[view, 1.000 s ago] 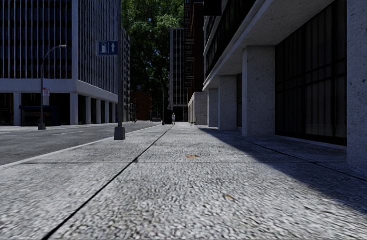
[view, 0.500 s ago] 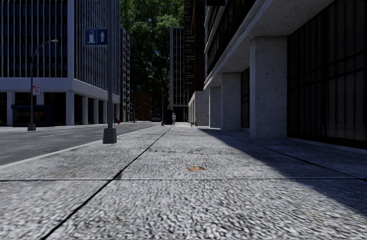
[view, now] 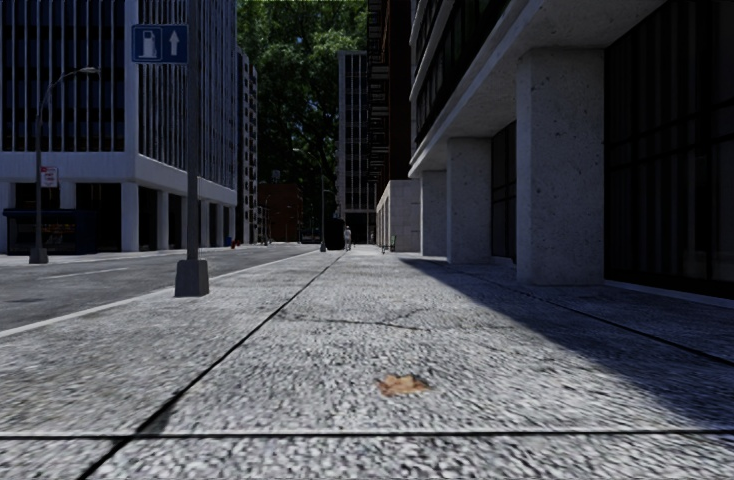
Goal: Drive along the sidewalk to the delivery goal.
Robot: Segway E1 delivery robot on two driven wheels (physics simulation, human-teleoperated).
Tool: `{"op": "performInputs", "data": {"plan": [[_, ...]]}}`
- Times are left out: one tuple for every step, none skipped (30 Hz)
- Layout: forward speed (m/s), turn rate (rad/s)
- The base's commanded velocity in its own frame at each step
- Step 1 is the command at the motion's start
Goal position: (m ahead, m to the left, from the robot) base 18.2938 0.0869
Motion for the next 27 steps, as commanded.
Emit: {"op": "performInputs", "data": {"plan": [[2.00, 0.00], [2.00, 0.00], [2.00, 0.00], [2.00, 0.00], [2.00, 0.00], [2.00, 0.00], [2.00, 0.00], [2.00, 0.00], [2.00, 0.00], [2.00, 0.00], [2.00, 0.00], [2.00, 0.00], [2.00, 0.00], [2.00, 0.00], [2.00, 0.00], [2.00, 0.00], [2.00, 0.00], [2.00, 0.00], [2.00, 0.00], [2.00, 0.00], [2.00, 0.00], [2.00, 0.00], [2.00, 0.00], [2.00, 0.00], [2.00, 0.00], [2.00, 0.00], [2.00, 0.00]]}}
